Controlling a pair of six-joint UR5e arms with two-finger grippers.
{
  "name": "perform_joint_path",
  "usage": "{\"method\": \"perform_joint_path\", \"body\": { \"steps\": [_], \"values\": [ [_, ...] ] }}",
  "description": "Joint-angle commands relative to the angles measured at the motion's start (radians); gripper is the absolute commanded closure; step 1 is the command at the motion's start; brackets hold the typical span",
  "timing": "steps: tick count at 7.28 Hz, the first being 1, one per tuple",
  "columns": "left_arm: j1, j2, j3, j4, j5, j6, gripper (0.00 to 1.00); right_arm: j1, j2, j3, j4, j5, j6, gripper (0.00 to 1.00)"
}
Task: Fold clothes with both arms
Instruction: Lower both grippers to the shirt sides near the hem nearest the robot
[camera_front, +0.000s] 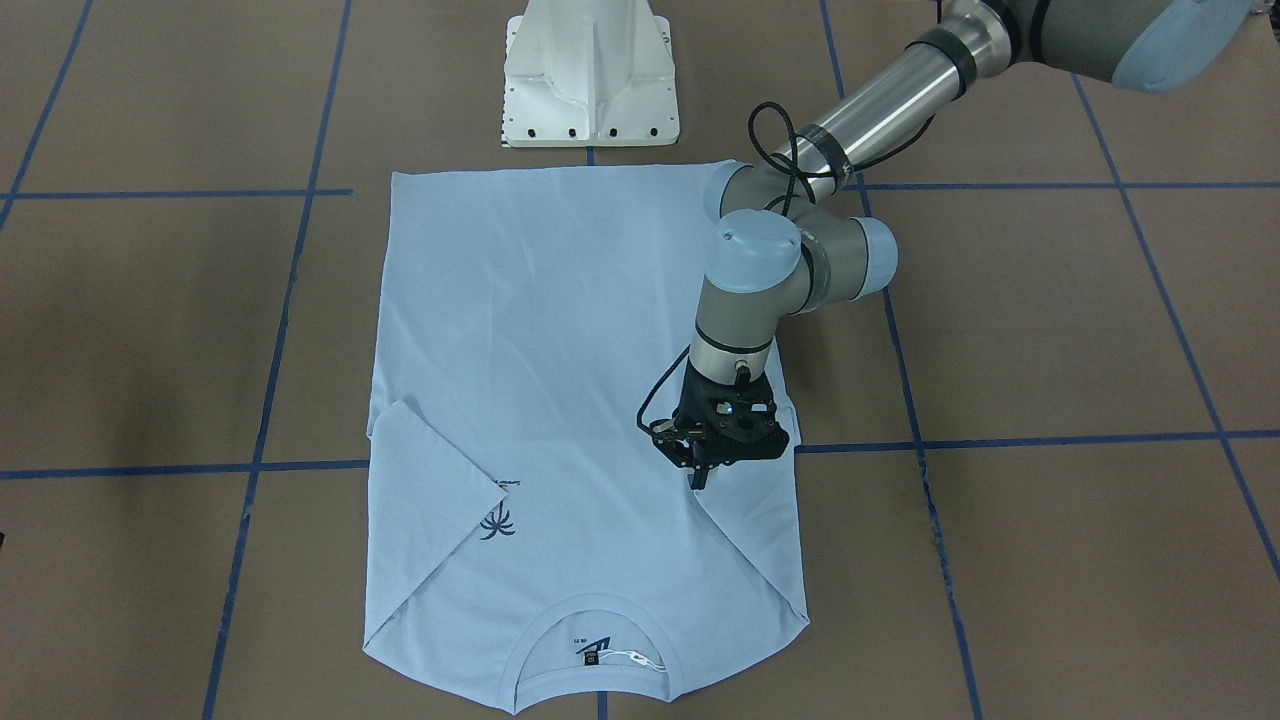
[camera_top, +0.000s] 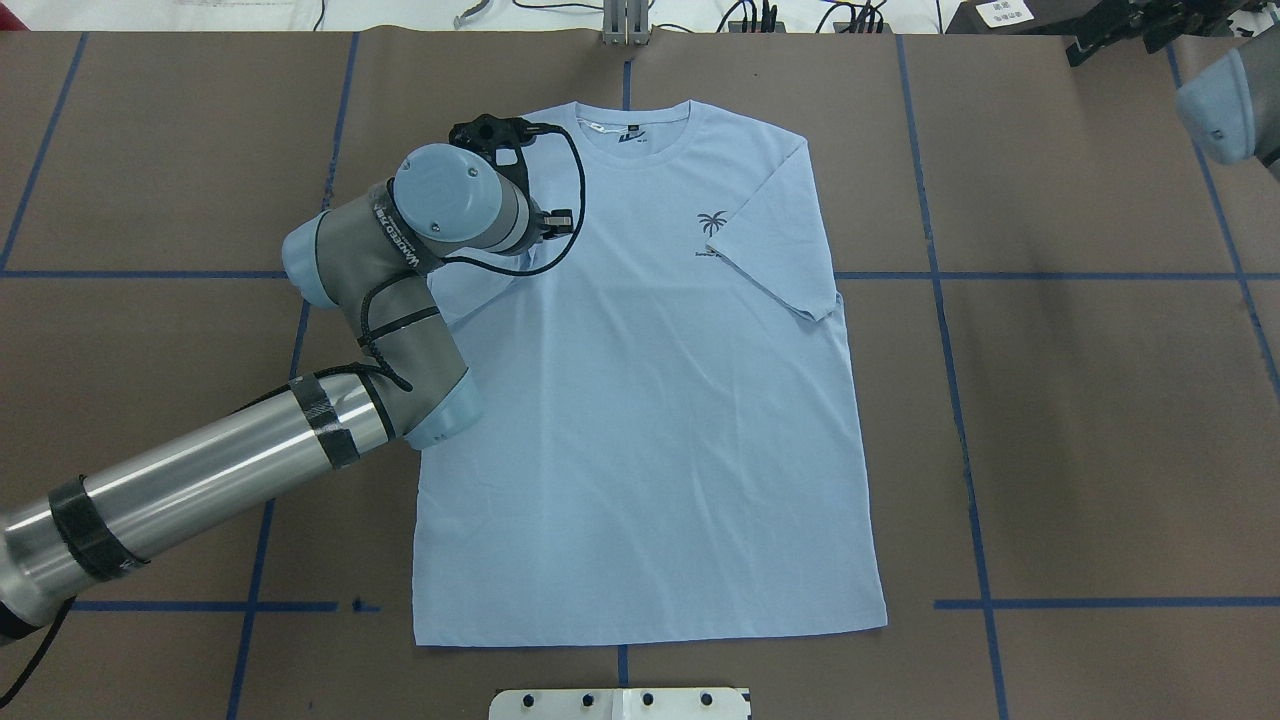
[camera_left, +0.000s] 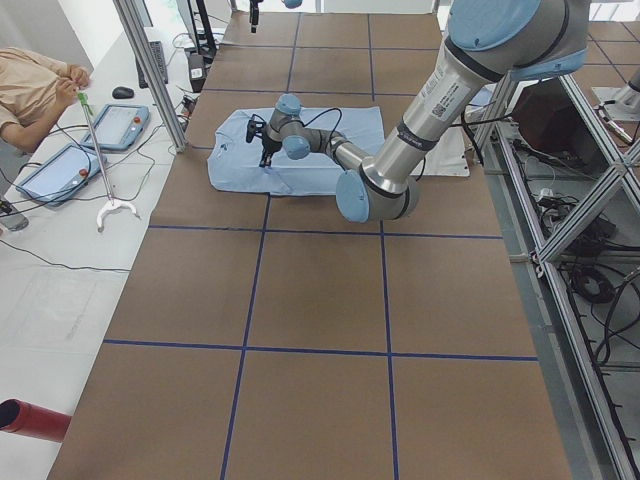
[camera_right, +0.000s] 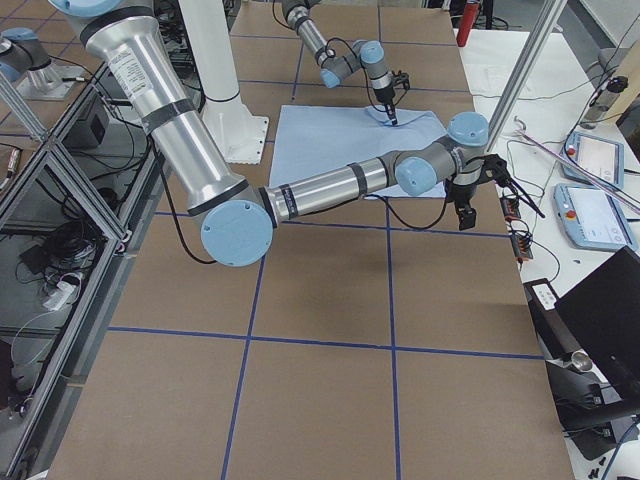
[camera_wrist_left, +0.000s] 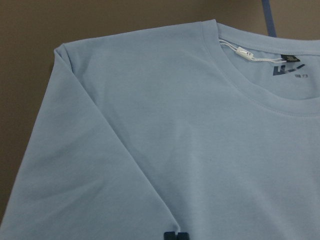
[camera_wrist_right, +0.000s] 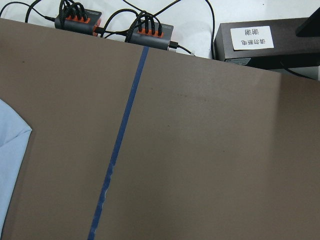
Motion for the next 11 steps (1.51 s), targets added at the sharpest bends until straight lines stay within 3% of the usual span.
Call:
{"method": "perform_joint_path", "body": {
  "steps": [1, 2, 4, 5, 6, 7, 9, 10, 11],
  "values": [
    [0.001, -0.01, 0.018, -0.004, -0.001, 0.013, 0.31, -0.008, 0.0, 0.0, 0.002, 0.0, 0.0, 0.0],
    [0.001, -0.008, 0.006, -0.001, -0.001, 0.034, 0.0, -0.011, -0.003, -0.002, 0.029, 0.0, 0.002, 0.0],
    [-0.008, 0.006, -0.099, 0.089, -0.013, 0.155, 0.0, -0.032, -0.028, 0.003, 0.092, 0.002, 0.052, 0.0],
    [-0.013, 0.036, -0.197, 0.162, -0.016, 0.19, 0.0, -0.075, -0.038, 0.048, 0.13, -0.002, 0.196, 0.0],
    [-0.013, 0.15, -0.356, 0.164, -0.071, 0.192, 0.0, -0.142, -0.093, 0.135, 0.191, -0.038, 0.354, 0.0],
    [-0.011, 0.235, -0.476, 0.167, -0.094, 0.191, 0.0, -0.241, -0.166, 0.268, 0.204, -0.14, 0.529, 0.0],
    [0.005, 0.31, -0.61, 0.168, -0.097, 0.174, 0.0, -0.503, -0.349, 0.552, 0.199, -0.413, 0.827, 0.0],
    [0.033, 0.391, -0.679, 0.157, -0.094, 0.112, 0.0, -0.62, -0.439, 0.654, 0.199, -0.493, 0.995, 0.0],
    [0.089, 0.46, -0.762, 0.157, -0.081, 0.012, 0.0, -0.781, -0.515, 0.737, 0.199, -0.638, 1.158, 0.0]
  ]
}}
